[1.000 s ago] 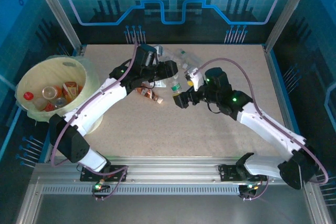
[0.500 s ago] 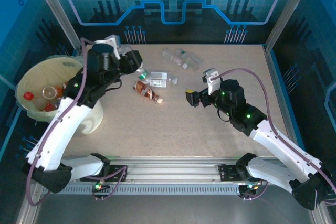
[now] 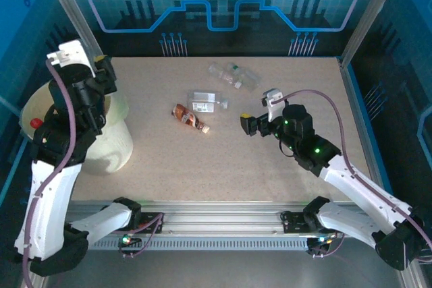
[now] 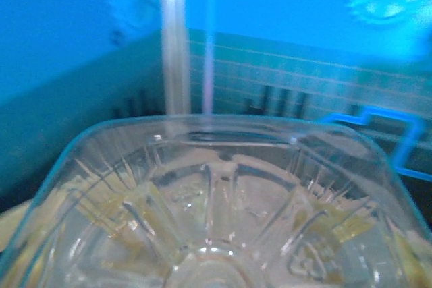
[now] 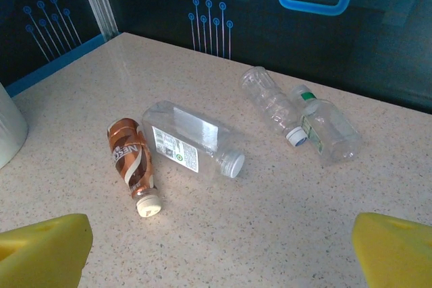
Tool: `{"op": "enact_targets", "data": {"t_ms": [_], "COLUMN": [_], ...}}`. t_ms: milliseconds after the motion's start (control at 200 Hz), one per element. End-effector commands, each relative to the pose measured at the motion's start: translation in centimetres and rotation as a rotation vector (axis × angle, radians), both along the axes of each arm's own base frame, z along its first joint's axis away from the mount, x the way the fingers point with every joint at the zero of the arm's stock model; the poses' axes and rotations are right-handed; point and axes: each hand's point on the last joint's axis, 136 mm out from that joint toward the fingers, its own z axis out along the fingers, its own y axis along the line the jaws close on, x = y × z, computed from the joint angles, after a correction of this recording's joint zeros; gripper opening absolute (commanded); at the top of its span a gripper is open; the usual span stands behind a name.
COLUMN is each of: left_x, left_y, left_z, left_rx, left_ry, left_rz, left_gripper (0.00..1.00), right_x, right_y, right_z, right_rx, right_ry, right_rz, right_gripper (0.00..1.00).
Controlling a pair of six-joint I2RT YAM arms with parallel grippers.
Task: Put the plastic bottles in the bin
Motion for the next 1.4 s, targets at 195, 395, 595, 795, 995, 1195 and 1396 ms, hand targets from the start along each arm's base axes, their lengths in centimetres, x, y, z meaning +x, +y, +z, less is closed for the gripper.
{"op": "enact_targets", "data": {"t_ms": [195,395,595,795,995,1195,1396], "left_x": [-0.4,-0.5,1.2,3.1,4.2,5.0,6.2], "left_y": [7.0,10.4,12.3,15.1,17.3,14.9,10.2], "left_z": [-3.0,-6.8,-9.8,-11.4,-12.1,-11.7,-9.4], "left_rx": [0.083,-0.06,-0.281,-0.345,-0.419,-0.532,-0.523], "left_ry": [0.162,0.262,0.257,0.245,0.234,0.18,0.145], "left_rz": [0.293,0.356,0.303,0.364,0.424,0.324,0.173], "left_gripper": [0.58,0.6,0.62,0.69,0.82,0.88,0.92], "right_x": [0.8,0.9,0.9,1.0,1.0,1.2,1.5], "right_y": [0.3,-0.5,-0.8,-0.9,-1.1,-1.4,-1.9], "right_z": [1.7,1.2,1.3,0.9,0.8,0.8,0.6], "right_rx": [0.047,0.023,0.017,0.009,-0.002,0.005,0.027], "right_ry": [-0.026,-0.003,-0.002,0.011,0.013,0.011,0.021], "right_rz": [-0.024,-0.067,-0.074,-0.08,-0.086,-0.103,-0.136], "right_gripper": [1.0,1.0,1.0,1.0,1.0,1.0,1.0]}}
